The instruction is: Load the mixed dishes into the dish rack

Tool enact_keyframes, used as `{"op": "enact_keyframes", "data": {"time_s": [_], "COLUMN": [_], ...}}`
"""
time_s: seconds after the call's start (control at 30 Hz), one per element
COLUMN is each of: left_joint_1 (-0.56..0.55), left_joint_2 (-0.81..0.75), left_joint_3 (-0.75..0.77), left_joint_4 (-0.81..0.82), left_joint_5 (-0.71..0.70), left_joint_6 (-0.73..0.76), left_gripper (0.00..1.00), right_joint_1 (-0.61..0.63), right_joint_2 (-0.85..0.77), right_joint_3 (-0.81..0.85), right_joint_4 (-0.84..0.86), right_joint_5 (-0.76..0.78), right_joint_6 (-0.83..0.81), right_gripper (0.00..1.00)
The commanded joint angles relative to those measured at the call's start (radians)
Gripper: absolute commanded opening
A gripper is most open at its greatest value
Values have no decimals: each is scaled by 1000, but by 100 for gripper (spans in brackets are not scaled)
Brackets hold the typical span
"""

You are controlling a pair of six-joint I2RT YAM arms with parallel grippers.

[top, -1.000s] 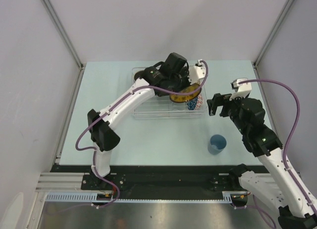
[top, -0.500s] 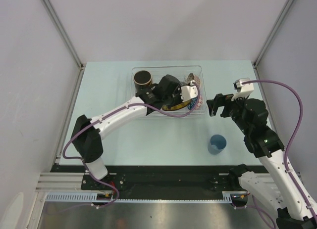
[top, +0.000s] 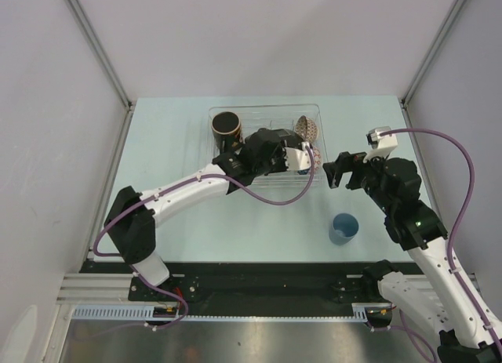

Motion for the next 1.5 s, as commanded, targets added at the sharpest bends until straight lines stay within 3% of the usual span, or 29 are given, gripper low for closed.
{"op": "enact_keyframes", "data": {"time_s": [0.0, 0.2, 0.53, 1.03, 1.47], "left_joint_1": [-17, -23, -21, -21, -4], "left_joint_2": [-30, -13, 48, 137, 73], "left_joint_3": [-11, -11, 12, 84, 52], "left_joint_4": [89, 68, 45, 51, 102], "left_joint_5": [47, 111, 111, 84, -30], "left_joint_6": [141, 262, 288, 186, 23], "left_gripper": [0, 0, 0, 0, 0], "right_joint_1": [-3, -3, -4, -4, -4], "right_joint_2": [-11, -20, -41, -32, -26], "right_joint_3": [-3, -10, -12, -15, -52], "right_joint_4": [23, 25, 14, 12, 34], "right_joint_5": [-19, -19, -16, -19, -71], "right_joint_6": [16, 23, 31, 34, 45], "right_gripper": [100, 100, 100, 100, 100]}}
